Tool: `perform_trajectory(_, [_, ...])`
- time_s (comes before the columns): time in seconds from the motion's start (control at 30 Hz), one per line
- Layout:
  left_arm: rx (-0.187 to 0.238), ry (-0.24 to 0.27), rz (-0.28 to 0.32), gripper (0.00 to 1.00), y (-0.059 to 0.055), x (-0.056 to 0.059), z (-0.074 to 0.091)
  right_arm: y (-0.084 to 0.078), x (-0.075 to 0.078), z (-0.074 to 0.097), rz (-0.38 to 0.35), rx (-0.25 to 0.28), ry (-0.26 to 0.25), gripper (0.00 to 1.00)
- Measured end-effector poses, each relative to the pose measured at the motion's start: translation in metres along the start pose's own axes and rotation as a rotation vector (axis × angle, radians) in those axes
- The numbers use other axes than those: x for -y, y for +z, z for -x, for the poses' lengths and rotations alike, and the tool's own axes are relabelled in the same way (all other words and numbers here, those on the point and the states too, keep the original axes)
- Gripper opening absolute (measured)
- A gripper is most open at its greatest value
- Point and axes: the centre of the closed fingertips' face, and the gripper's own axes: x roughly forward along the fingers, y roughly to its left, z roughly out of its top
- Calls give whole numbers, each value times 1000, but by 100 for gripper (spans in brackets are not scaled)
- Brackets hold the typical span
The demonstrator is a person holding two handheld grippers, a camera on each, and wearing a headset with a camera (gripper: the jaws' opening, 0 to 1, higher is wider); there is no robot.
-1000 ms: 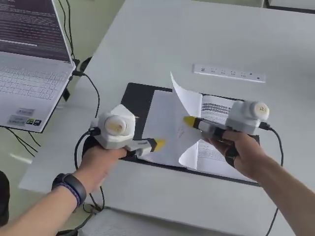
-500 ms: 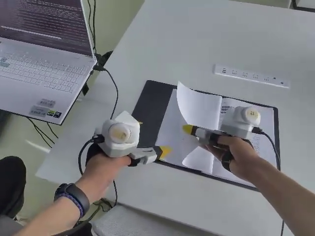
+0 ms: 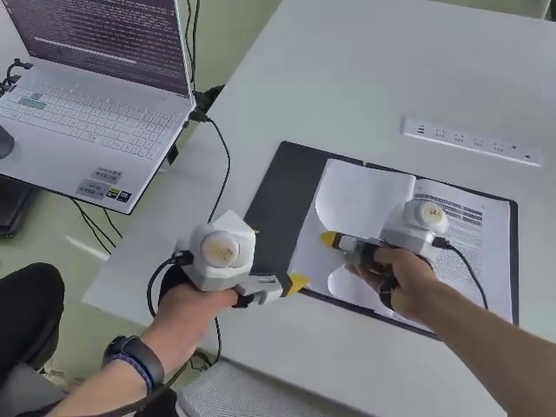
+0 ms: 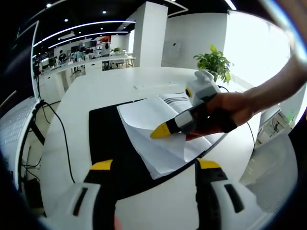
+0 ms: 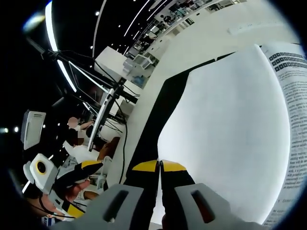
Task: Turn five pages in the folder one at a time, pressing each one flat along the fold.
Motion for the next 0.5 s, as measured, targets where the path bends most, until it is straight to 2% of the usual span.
perform_trajectory(0.13, [-8,9,6,65,-1,-2,-3,-7,6,-4,1,-11,-21,0])
perform_trajectory(0.37, [-8,-3,2,63,3,-1,-12,-7,7,-6,-11,-17,-29,2])
perform_trajectory(0.5, [-8,-5,-7,60,4,-2,-19,-8,2,1,58,-28,-5,9])
